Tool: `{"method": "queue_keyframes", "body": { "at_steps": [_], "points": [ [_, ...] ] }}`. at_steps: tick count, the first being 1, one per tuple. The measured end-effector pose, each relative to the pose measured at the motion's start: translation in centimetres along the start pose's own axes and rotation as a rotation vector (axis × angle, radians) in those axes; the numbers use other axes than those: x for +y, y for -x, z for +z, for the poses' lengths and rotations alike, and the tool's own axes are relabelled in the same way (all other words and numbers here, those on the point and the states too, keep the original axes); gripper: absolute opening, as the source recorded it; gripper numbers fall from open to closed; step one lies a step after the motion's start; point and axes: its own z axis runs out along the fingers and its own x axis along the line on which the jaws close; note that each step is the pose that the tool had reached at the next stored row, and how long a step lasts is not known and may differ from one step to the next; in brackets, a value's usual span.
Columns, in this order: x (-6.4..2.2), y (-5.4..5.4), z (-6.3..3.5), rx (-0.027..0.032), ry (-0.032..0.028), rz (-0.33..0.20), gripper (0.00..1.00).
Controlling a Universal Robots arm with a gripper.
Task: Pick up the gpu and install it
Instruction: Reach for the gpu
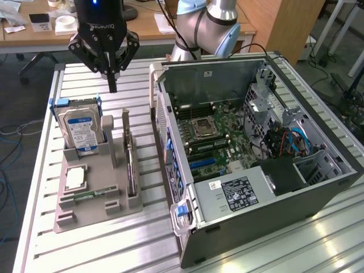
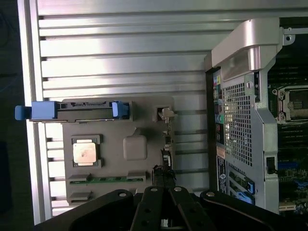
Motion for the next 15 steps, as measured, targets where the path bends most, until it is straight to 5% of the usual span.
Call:
{"method": "queue_keyframes", "body": {
  "at_steps": [15],
  "points": [
    [-0.66,-0.11,-0.03,0.0000,0.0000,0.000,0.11]
  ]
}}
